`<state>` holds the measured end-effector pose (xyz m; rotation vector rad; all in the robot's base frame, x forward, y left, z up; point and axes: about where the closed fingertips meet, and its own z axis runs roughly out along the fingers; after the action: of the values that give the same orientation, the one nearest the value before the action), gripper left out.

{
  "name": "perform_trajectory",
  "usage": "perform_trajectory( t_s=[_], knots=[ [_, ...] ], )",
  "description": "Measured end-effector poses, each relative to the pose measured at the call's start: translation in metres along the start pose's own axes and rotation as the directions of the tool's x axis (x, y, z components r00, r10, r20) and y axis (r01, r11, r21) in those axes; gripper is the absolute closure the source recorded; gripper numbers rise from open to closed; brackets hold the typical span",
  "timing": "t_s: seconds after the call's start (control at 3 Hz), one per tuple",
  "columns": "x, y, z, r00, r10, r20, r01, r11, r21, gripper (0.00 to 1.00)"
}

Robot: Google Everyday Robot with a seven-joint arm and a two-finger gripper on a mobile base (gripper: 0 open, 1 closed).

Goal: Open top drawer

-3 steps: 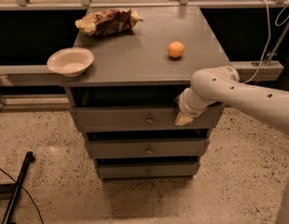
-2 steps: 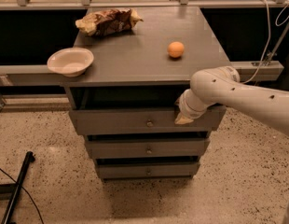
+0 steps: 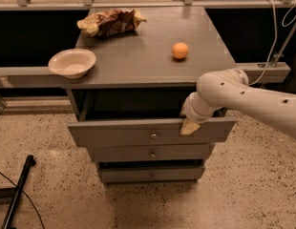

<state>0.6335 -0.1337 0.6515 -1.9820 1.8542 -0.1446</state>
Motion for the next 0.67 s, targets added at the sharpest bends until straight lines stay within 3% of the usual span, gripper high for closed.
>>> perform_trajectory(
  t_s=[0.33, 0.67],
  knots=[
    [0.0, 0.0, 0.0, 1.0, 0.0, 0.0, 0.0, 1.0, 0.0, 0.08],
    [-0.0008, 0.001, 0.0001, 1.0, -0.008, 0.001, 0.008, 0.9999, -0.009, 0.0]
  ],
)
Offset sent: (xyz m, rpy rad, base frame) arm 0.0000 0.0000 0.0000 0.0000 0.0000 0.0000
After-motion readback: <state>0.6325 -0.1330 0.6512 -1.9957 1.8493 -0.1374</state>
